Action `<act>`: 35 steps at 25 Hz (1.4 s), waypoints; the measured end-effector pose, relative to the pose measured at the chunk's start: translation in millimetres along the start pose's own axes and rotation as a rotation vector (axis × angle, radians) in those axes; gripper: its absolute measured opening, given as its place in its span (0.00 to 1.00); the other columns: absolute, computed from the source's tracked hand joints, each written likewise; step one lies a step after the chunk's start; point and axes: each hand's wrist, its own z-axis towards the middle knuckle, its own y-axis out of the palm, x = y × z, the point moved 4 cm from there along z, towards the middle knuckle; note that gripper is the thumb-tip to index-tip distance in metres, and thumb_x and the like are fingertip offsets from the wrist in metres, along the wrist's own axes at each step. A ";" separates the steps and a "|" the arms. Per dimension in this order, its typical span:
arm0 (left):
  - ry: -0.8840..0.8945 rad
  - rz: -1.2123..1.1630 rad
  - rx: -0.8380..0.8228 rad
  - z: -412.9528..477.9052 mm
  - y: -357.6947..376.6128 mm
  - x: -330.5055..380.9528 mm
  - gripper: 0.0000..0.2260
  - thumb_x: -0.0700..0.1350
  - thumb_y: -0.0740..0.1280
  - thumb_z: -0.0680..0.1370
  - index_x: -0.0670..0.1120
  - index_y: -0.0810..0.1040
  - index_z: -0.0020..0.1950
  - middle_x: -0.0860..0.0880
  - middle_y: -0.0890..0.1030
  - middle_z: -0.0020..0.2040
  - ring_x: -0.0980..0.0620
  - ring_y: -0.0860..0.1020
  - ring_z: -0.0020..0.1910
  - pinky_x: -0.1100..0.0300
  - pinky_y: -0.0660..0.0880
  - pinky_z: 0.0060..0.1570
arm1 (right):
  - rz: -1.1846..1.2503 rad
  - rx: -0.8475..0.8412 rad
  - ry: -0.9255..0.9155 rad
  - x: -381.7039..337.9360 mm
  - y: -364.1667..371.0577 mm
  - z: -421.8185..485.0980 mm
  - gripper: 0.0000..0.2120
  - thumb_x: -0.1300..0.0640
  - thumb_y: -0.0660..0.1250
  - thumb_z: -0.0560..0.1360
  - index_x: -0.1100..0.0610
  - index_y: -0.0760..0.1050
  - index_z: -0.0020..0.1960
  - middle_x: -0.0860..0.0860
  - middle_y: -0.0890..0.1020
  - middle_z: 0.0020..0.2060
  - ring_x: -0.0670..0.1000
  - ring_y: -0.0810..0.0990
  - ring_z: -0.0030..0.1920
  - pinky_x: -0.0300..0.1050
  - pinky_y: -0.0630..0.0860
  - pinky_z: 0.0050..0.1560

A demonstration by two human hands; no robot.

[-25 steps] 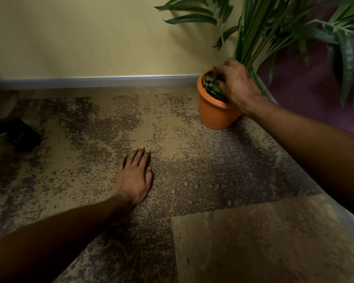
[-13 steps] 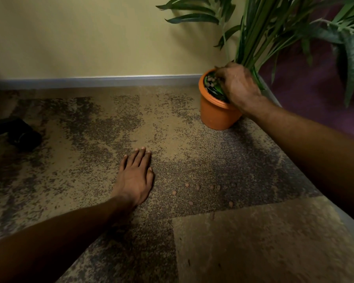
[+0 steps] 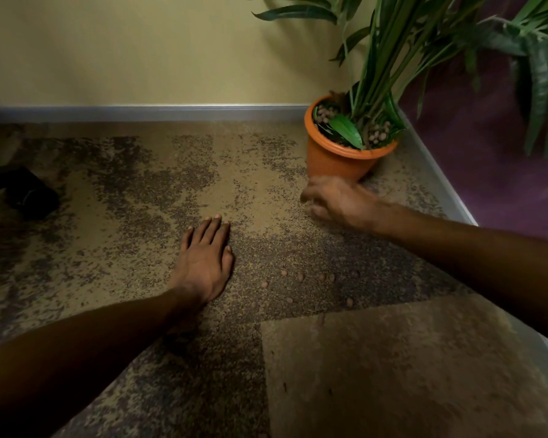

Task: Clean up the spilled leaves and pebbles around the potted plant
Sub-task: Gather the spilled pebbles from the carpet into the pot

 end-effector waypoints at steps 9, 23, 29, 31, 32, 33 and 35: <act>0.004 -0.018 -0.001 -0.6 -2.9 0.7 0.29 0.56 0.48 0.83 0.47 0.61 0.82 0.47 0.61 0.83 0.47 0.58 0.82 0.44 0.54 0.80 | 0.198 -0.246 -0.015 -47.1 80.7 -27.7 0.29 0.55 0.77 0.75 0.54 0.72 0.73 0.51 0.76 0.62 0.43 0.70 0.51 0.40 0.68 0.50; 0.008 -0.003 0.015 0.1 2.1 -1.6 0.28 0.56 0.48 0.84 0.48 0.59 0.82 0.47 0.61 0.83 0.47 0.57 0.82 0.44 0.53 0.80 | 0.342 -0.225 -0.095 -97.8 91.7 -20.2 0.09 0.68 0.66 0.78 0.59 0.81 0.54 0.55 0.78 0.52 0.55 0.78 0.52 0.52 0.80 0.50; 0.011 0.006 0.011 0.1 1.1 -1.4 0.28 0.56 0.47 0.84 0.48 0.59 0.83 0.48 0.60 0.83 0.48 0.57 0.83 0.44 0.53 0.80 | 0.249 -0.257 -0.080 -109.0 104.1 -10.8 0.11 0.69 0.64 0.78 0.56 0.79 0.54 0.51 0.73 0.50 0.52 0.75 0.51 0.49 0.75 0.47; 0.013 -0.002 0.011 -0.7 0.2 -0.7 0.28 0.57 0.47 0.84 0.48 0.59 0.83 0.48 0.60 0.83 0.48 0.57 0.83 0.44 0.53 0.80 | 0.227 -0.213 -0.095 -108.7 99.5 -11.2 0.10 0.68 0.64 0.77 0.56 0.78 0.53 0.51 0.74 0.49 0.53 0.76 0.49 0.49 0.75 0.46; 0.013 -0.006 0.012 -1.1 -0.4 -0.3 0.28 0.57 0.47 0.84 0.48 0.59 0.83 0.47 0.60 0.83 0.47 0.57 0.83 0.44 0.53 0.80 | 0.219 -0.175 -0.104 -106.2 94.8 -10.6 0.10 0.68 0.63 0.78 0.57 0.78 0.54 0.51 0.74 0.48 0.52 0.76 0.48 0.49 0.76 0.46; 0.014 -0.011 0.012 -1.3 -0.9 0.4 0.28 0.57 0.47 0.84 0.47 0.60 0.82 0.47 0.60 0.83 0.47 0.57 0.83 0.44 0.53 0.80 | 0.220 -0.131 -0.106 -102.6 88.8 -9.6 0.10 0.69 0.62 0.78 0.58 0.78 0.54 0.50 0.73 0.48 0.52 0.76 0.48 0.48 0.76 0.46; 0.014 -0.015 0.014 -1.4 -2.2 1.5 0.28 0.56 0.48 0.84 0.47 0.61 0.82 0.46 0.61 0.83 0.46 0.58 0.82 0.43 0.53 0.80 | 0.230 -0.052 -0.087 -91.5 73.9 -6.0 0.12 0.70 0.61 0.79 0.57 0.79 0.52 0.50 0.73 0.47 0.50 0.75 0.48 0.47 0.77 0.46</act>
